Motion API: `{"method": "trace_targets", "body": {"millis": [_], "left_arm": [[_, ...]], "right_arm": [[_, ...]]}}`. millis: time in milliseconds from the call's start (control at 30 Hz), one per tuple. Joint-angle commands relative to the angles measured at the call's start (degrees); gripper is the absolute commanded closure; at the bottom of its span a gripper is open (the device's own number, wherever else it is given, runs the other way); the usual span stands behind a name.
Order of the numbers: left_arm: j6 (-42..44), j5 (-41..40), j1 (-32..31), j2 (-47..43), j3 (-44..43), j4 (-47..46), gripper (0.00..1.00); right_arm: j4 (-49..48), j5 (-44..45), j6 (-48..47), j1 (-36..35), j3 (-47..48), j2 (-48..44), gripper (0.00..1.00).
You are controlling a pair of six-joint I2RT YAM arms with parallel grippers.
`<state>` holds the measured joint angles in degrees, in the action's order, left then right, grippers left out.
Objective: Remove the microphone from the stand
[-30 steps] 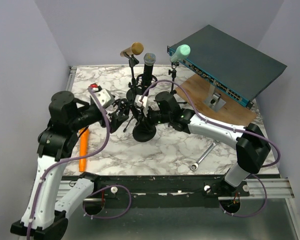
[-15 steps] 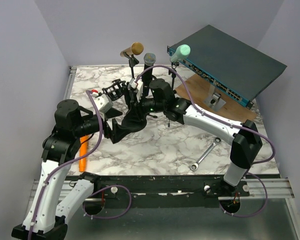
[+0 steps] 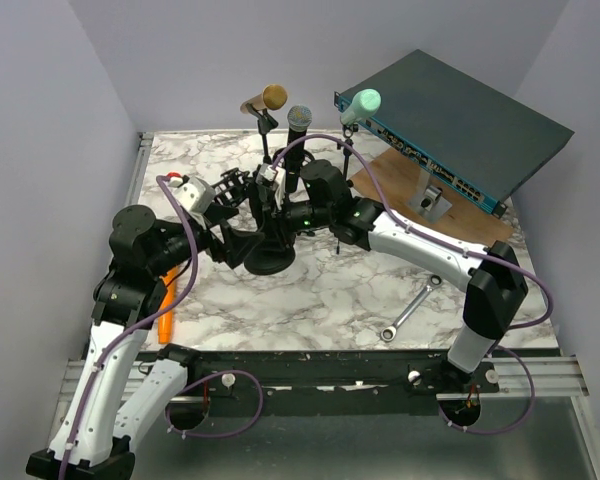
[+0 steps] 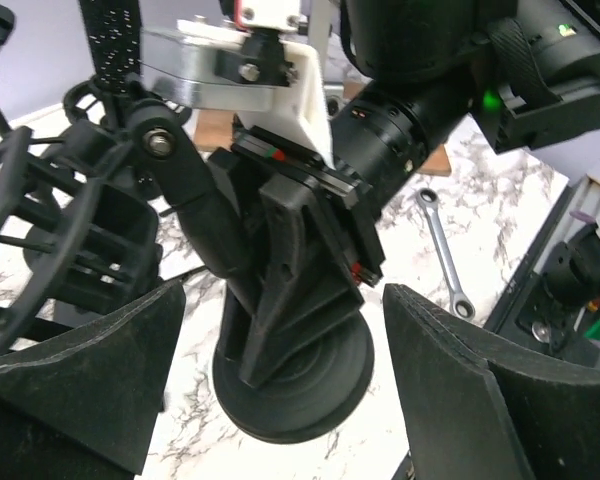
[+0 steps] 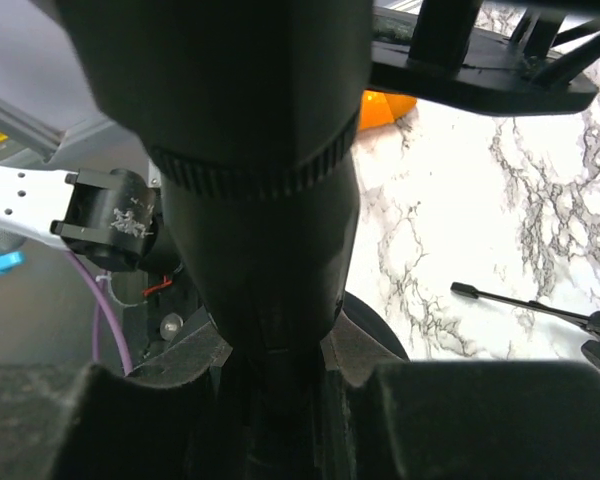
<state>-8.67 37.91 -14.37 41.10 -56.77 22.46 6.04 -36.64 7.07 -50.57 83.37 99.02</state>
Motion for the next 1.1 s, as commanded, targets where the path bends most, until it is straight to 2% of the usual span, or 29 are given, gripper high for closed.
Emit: {"method": "trace_targets", "body": {"millis": [0, 300, 633, 1067], "left_arm": [[-3.54, -6.24, -0.04, -0.57, 1.78, -4.46, 0.21], [-7.08, -5.13, -0.04, 2.67, 2.20, -6.66, 0.28], [-9.43, -10.66, 0.34, 5.12, 3.06, -8.36, 0.31], [-21.02, -2.60, 6.50, 4.28, 9.63, -19.42, 0.41]], "right_arm": [[-4.57, -4.41, 0.49, -0.47, -0.64, -3.62, 0.99], [-4.59, -5.83, 1.42, -0.39, 0.49, -3.08, 0.99], [-4.82, -8.49, 1.27, -0.45, 0.36, -2.96, 0.99], [-9.15, -11.85, 4.02, -0.36, -1.97, -3.62, 0.99]]}}
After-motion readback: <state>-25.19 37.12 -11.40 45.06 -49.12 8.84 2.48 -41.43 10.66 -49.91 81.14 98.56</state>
